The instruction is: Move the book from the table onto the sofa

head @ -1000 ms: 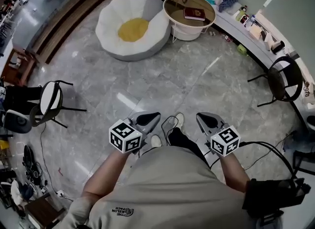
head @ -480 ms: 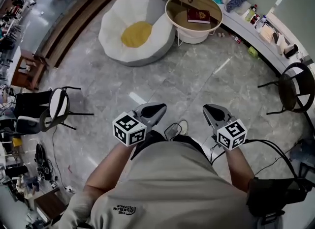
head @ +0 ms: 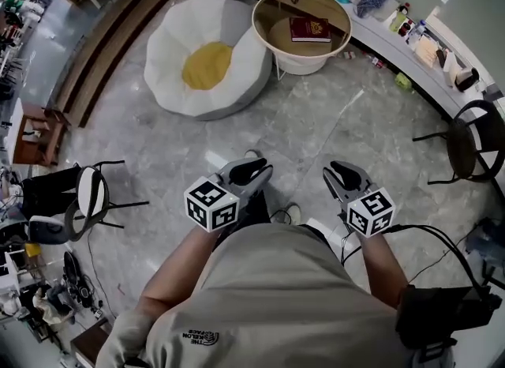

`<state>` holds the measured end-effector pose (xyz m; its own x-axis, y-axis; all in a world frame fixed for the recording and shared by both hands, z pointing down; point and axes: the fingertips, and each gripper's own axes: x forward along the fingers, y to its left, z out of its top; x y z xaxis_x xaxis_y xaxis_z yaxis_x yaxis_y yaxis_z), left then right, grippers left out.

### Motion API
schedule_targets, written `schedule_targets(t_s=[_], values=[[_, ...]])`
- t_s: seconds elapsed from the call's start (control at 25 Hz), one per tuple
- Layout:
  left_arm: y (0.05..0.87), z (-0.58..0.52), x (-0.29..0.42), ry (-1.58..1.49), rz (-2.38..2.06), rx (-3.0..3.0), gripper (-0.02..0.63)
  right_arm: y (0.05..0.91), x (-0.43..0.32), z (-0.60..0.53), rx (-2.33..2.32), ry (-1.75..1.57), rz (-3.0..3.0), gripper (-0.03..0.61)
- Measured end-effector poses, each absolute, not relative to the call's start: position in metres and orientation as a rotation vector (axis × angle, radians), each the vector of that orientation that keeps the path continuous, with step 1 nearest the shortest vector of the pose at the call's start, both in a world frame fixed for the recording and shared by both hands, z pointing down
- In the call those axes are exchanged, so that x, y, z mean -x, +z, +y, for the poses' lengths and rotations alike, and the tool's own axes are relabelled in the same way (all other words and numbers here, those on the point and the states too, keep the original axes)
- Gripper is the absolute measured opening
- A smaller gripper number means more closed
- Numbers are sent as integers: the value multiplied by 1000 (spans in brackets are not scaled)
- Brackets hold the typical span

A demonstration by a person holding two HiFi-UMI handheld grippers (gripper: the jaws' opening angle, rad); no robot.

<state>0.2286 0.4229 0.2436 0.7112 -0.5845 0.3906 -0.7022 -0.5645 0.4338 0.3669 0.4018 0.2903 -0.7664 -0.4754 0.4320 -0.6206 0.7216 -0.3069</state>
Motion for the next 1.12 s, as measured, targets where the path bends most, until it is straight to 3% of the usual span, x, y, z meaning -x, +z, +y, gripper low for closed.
schedule_targets(t_s=[0.68, 1.12], values=[[258, 151, -111, 345, -706, -2399, 77, 284, -274, 162, -1206, 739, -2436, 118], [316, -2, -124, 332, -779, -2259, 77, 341, -305, -11, -1213, 853, -2400, 118]])
